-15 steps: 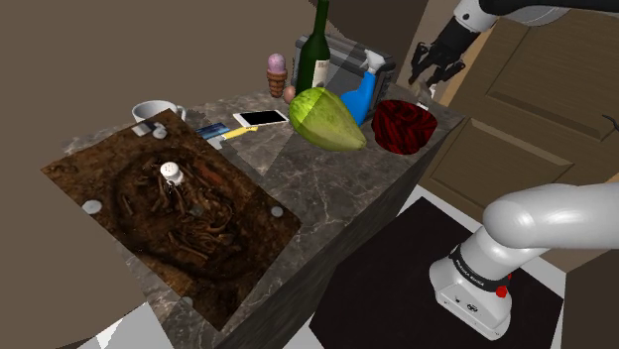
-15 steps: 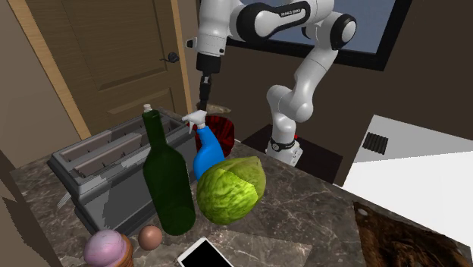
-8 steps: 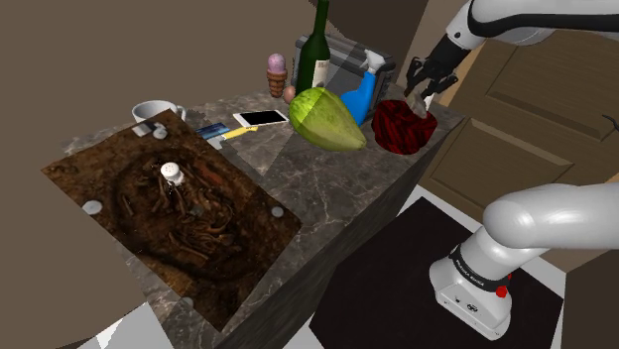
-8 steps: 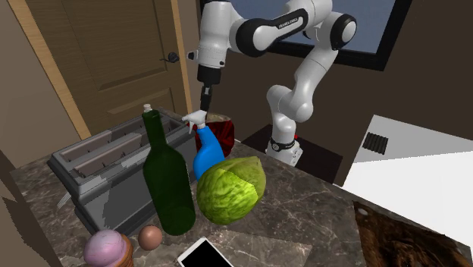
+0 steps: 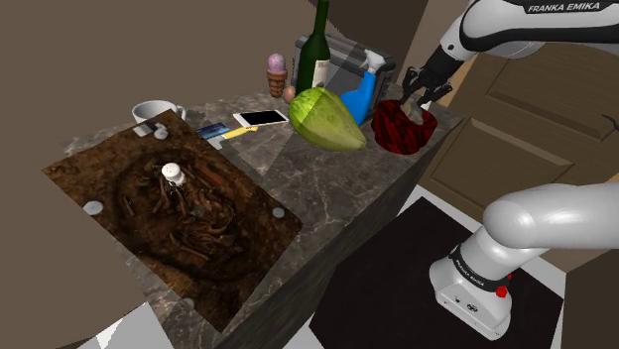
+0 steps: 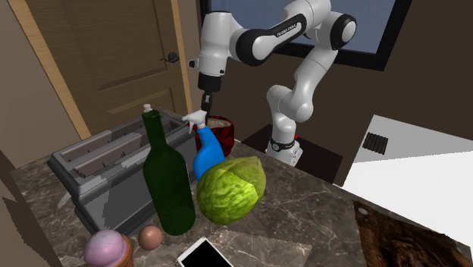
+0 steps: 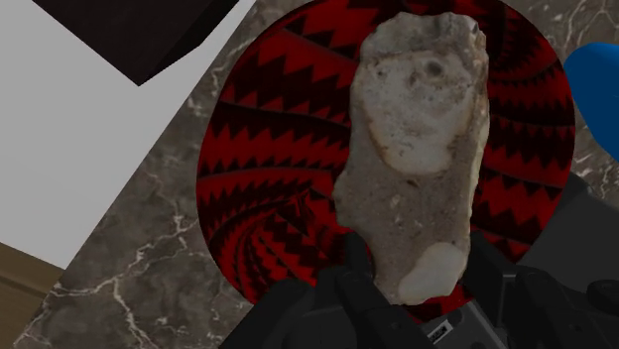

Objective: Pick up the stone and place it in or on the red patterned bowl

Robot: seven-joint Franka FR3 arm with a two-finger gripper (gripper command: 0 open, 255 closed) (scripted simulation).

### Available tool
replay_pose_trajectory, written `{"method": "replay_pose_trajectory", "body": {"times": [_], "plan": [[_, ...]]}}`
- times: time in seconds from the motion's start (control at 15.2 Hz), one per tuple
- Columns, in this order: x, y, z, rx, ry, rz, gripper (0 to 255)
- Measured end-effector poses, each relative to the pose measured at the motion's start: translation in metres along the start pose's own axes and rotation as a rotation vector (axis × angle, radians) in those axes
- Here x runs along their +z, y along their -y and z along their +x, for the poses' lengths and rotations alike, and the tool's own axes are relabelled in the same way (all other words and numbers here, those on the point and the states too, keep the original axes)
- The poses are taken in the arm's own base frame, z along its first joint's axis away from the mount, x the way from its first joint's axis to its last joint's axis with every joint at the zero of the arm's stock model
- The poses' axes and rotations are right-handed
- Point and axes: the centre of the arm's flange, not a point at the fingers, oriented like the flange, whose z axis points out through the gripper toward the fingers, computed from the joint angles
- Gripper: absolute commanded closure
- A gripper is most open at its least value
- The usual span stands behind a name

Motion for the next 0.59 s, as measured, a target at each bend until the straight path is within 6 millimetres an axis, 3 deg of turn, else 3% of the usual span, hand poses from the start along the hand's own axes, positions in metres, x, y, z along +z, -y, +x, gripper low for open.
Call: {"method": "replay_pose_trajectory", "body": {"times": [0.13, 0.2, 0.59], "plan": [[0.0001, -0.0001, -0.0001, 0.0, 0.0, 0.0, 255], [0.0001, -0.0001, -0.0001, 0.0, 0.0, 0.0, 0], [0.0001, -0.0001, -0.0001, 0.0, 0.0, 0.0, 0]]}}
